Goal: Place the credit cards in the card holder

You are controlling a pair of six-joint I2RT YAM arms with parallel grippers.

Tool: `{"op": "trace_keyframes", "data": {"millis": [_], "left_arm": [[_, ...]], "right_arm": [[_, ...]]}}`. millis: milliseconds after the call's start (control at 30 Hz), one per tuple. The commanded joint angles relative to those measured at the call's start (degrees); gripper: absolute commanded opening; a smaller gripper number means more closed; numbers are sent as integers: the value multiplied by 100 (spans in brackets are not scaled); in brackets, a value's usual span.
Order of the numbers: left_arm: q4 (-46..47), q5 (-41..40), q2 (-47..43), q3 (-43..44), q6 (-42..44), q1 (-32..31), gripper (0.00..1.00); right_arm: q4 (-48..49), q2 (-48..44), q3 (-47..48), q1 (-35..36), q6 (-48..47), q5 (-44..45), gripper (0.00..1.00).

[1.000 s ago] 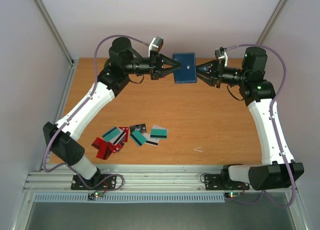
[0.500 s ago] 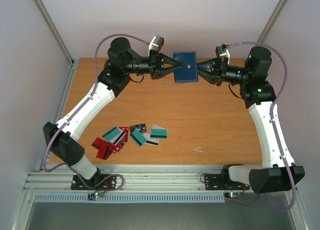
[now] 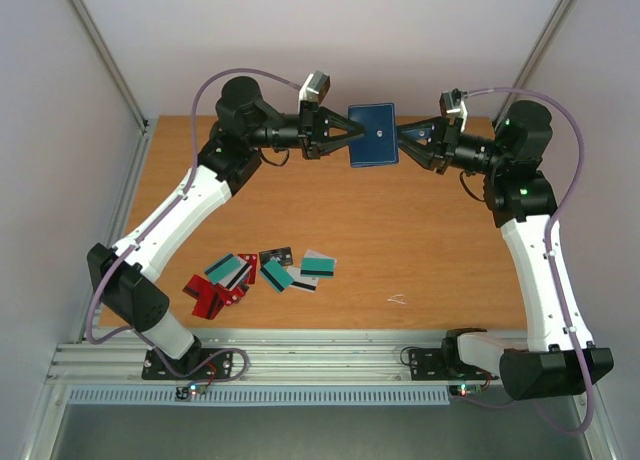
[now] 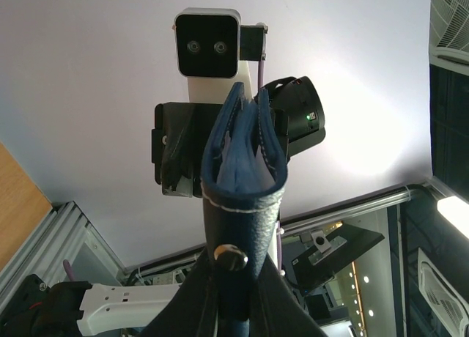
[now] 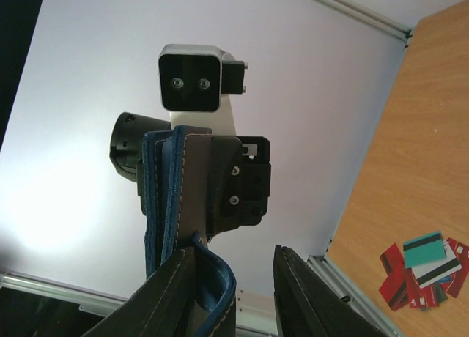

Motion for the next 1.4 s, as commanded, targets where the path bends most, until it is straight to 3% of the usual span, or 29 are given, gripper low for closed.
{"op": "trace_keyframes", "data": {"millis": [0, 433, 967, 1133, 1367], "left_arm": [[128, 8, -24, -80, 32, 9, 0], [116, -59, -97, -183, 102, 20, 0], [44, -164, -135, -211, 200, 22, 0], [40, -178, -168, -246, 216, 19, 0], [101, -191, -181, -282, 182, 11, 0]], "right_arm": [[-11, -230, 27, -75, -104, 201, 31], [1114, -325, -551, -107, 688, 84, 31], [1321, -565, -908, -109, 919, 399, 31], [1780, -547, -1035, -107, 1175, 404, 31], [1936, -543, -1266, -107, 1273, 384, 26]]}}
